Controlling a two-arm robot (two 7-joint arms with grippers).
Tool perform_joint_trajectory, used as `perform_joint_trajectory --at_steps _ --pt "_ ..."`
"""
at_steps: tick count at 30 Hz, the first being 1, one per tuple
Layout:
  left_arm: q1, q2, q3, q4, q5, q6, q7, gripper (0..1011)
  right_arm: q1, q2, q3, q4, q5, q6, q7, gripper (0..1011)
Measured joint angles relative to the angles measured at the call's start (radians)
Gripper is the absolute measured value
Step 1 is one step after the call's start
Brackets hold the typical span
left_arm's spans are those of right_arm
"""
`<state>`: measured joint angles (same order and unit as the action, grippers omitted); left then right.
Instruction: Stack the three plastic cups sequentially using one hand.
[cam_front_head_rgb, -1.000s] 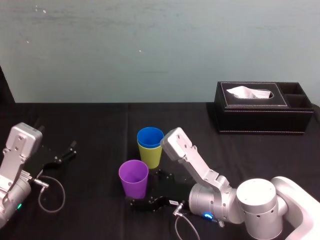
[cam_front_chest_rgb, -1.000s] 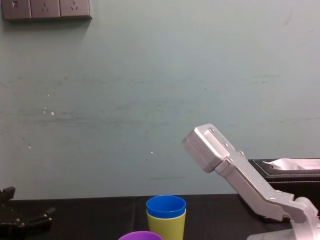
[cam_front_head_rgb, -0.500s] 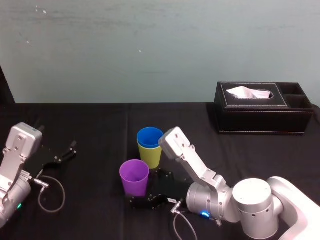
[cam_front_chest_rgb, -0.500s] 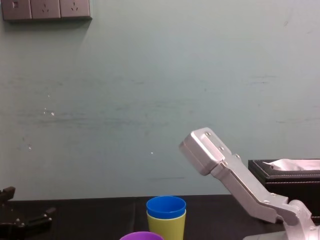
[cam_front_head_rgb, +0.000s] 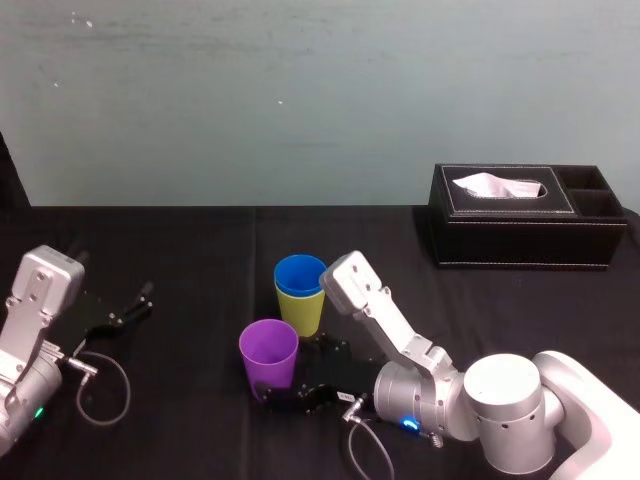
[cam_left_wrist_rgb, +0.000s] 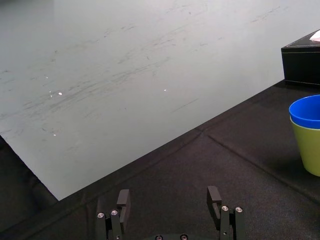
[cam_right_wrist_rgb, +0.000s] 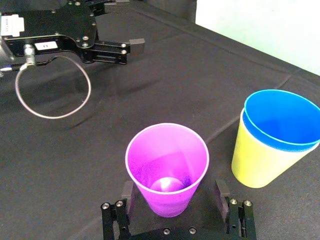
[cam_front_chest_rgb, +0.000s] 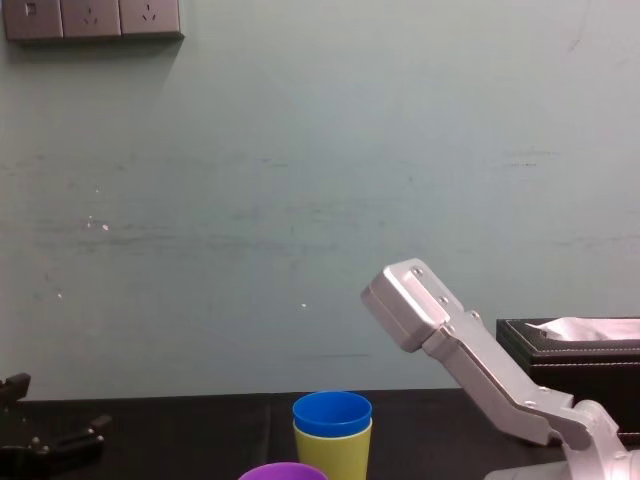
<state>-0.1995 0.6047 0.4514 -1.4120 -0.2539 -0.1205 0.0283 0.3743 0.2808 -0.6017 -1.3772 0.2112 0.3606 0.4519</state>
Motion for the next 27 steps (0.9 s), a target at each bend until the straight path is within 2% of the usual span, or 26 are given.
perform_joint_trajectory --at_steps 16,27 --pt "0.000 0.000 0.000 0.000 0.000 0.000 0.000 1000 0.018 -0.041 0.014 0.065 -0.016 -0.033 -0.015 1002" --pt "0.000 0.000 0.000 0.000 0.000 0.000 0.000 1000 0.017 -0.052 0.017 0.081 -0.019 -0.048 -0.009 1002"
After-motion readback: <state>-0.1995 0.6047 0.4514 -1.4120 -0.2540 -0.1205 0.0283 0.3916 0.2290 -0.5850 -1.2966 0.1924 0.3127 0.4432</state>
